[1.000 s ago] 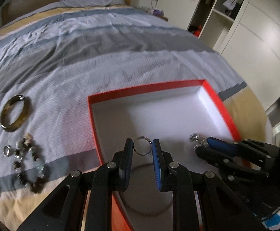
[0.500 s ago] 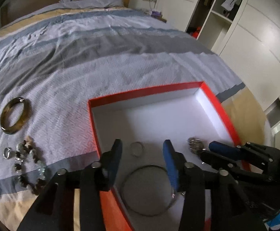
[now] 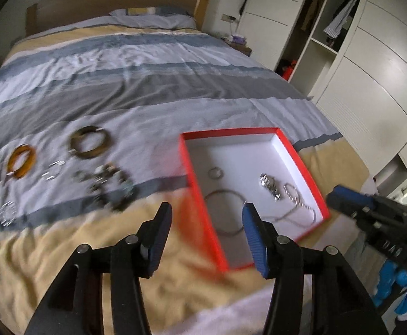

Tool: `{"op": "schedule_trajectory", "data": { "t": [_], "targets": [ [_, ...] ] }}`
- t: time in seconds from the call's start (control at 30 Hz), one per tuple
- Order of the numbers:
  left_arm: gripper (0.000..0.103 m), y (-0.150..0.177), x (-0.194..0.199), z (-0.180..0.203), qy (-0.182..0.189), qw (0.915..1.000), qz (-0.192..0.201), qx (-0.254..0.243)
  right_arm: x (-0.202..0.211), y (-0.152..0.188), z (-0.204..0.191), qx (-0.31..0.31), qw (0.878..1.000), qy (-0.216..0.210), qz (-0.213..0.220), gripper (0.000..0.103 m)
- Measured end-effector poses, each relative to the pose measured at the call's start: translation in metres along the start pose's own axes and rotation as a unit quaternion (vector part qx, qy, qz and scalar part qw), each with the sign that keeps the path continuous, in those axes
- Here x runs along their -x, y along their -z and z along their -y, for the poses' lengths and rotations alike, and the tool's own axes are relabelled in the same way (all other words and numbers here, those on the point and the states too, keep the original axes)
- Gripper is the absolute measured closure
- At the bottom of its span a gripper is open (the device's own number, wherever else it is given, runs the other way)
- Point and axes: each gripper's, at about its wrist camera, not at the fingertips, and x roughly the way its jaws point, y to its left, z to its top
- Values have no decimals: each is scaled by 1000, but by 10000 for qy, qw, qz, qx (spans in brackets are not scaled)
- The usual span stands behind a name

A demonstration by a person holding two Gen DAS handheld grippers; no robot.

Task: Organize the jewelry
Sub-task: 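Open both tools to drop the ring and watch, then lift away, then grasp the twisted silver bangle with the left tool while the right tool grasps a small ring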

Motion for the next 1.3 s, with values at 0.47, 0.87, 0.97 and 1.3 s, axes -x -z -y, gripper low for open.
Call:
{"op": "schedule_trajectory", "data": {
  "t": [0.47, 0.87, 0.97, 1.3],
  "targets": [
    [32, 83, 174, -79, -1155, 9866, 919, 701, 118, 10, -81, 376, 9950, -425, 824, 75],
    [23, 145, 297, -126, -1880, 9548, 1759, 1483, 190, 28, -133, 715, 9851, -799, 1346, 75],
    [23, 150, 305, -135, -1971, 9506, 1806, 1575, 195, 28, -142, 797, 9832, -861, 1395, 74],
    [16, 153, 265, -171, -1991, 9506, 1498, 1849, 144, 24, -149, 733, 9886, -911, 950, 74]
  ]
}}
